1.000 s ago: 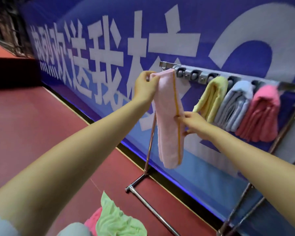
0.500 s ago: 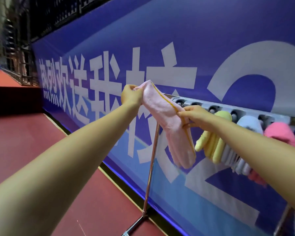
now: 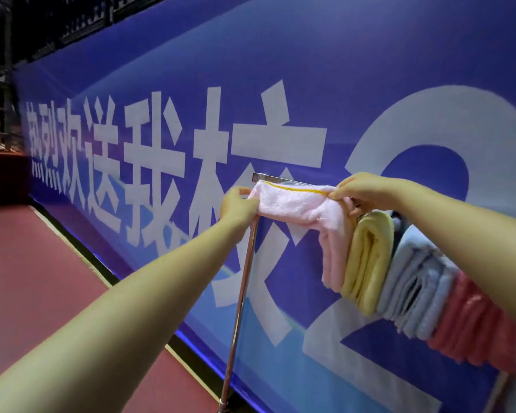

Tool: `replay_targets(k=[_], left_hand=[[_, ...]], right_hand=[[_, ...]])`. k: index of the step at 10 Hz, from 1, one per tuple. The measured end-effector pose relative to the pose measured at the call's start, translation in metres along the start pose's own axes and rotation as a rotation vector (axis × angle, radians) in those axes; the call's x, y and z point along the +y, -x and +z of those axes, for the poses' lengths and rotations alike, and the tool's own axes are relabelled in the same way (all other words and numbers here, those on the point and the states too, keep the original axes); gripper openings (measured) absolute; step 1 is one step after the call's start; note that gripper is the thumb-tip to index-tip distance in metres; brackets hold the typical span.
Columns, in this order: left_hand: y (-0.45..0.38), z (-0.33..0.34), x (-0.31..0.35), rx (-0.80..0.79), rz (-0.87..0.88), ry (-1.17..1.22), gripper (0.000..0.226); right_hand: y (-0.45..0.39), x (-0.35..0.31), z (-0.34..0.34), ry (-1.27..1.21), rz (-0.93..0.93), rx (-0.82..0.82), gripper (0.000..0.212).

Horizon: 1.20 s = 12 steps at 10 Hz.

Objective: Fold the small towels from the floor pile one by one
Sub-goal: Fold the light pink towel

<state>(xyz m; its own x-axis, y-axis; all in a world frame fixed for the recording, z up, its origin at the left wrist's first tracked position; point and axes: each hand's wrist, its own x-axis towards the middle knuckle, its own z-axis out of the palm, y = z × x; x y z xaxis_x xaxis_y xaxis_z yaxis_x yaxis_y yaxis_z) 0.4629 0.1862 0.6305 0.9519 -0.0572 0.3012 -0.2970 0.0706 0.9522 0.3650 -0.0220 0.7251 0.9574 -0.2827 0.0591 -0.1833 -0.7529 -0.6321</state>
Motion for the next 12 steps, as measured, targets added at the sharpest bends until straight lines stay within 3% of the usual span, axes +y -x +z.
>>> replay_targets(k=[2, 4, 6, 8, 9, 10, 11, 12], left_hand=[[0.002, 0.040, -0.024, -0.099, -0.086, 0.109, 0.016], [-0.001, 0.057, -0.045, -0.266, -0.303, 0.033, 0.024], [0.001, 0.068, -0.079, -0.219, -0.350, 0.184, 0.029], [0.018, 0.085, -0.092, -0.317, -0.374, 0.139, 0.031], [0.030, 0.089, -0.094, -0.476, -0.368, 0.034, 0.034], [0.030, 0.092, -0.086, -0.467, -0.195, -0.080, 0.030], [0.034, 0.096, -0.059, -0.466, -0.121, 0.126, 0.018], [0.038, 0.105, -0.040, -0.575, -0.176, 0.296, 0.025]], right_hand=[[-0.016, 0.019, -0.014, 0.030, 0.062, 0.137, 0.013], [-0.026, 0.027, -0.005, 0.218, 0.116, 0.238, 0.038], [-0.038, 0.024, 0.004, 0.217, 0.018, 0.255, 0.035], [-0.038, 0.031, 0.007, 0.466, -0.228, 0.434, 0.005], [-0.031, 0.034, 0.008, 0.414, -0.229, 0.391, 0.013], [-0.024, 0.035, 0.010, 0.413, -0.253, 0.321, 0.025], [-0.020, 0.039, 0.008, 0.383, -0.254, 0.252, 0.029], [-0.017, 0.041, 0.005, 0.348, -0.268, 0.208, 0.027]])
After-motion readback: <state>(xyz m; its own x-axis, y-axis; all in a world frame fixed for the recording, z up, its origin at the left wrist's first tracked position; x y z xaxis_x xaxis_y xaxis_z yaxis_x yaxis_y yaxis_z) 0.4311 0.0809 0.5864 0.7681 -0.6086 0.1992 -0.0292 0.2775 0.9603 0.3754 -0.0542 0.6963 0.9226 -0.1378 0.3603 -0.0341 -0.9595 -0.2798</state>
